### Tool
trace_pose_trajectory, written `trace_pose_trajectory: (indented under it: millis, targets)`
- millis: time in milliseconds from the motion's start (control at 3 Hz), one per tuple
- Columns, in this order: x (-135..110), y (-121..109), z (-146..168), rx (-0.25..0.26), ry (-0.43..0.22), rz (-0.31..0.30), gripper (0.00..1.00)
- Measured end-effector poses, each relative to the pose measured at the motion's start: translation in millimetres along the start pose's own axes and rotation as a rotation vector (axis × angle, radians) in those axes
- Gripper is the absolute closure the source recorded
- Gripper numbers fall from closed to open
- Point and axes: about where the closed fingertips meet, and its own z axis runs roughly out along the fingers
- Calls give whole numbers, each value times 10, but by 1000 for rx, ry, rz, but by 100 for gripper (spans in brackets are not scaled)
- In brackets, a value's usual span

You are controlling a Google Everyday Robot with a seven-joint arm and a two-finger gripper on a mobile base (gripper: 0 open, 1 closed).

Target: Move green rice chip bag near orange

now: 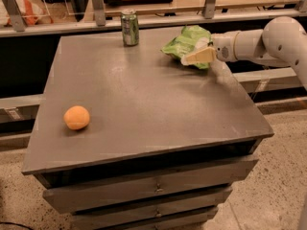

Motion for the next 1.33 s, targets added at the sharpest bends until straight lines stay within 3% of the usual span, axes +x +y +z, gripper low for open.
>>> trace_pose_trajectory:
  millis: [333,667,1333]
  targets:
    - [67,20,101,-16,7,10,13]
    - [89,65,197,-41,10,-2,37]
    - [101,80,278,-42,15,-30,83]
